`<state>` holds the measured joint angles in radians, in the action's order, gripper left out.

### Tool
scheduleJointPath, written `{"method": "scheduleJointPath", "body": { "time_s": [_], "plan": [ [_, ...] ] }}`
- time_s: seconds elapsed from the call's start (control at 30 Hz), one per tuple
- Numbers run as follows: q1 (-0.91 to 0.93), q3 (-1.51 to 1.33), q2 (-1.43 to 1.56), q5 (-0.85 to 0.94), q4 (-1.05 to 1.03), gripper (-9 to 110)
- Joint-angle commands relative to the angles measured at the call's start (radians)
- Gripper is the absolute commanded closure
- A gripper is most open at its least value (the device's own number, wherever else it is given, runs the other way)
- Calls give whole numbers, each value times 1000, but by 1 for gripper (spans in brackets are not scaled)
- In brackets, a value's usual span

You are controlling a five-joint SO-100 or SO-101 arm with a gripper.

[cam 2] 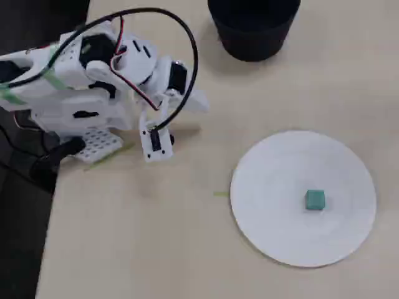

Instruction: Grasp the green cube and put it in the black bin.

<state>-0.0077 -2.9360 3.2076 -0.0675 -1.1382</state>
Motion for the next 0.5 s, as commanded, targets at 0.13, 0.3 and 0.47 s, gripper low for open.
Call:
{"method": "scheduleJointPath", "body": {
  "time_s": [0.13, 0.3, 0.47],
  "plan": [
    [-18, 5, -2, -14, 17, 102],
    [-17, 5, -2, -15, 17, 102],
    [-17, 6, -2, -5, 11, 102]
  ]
}}
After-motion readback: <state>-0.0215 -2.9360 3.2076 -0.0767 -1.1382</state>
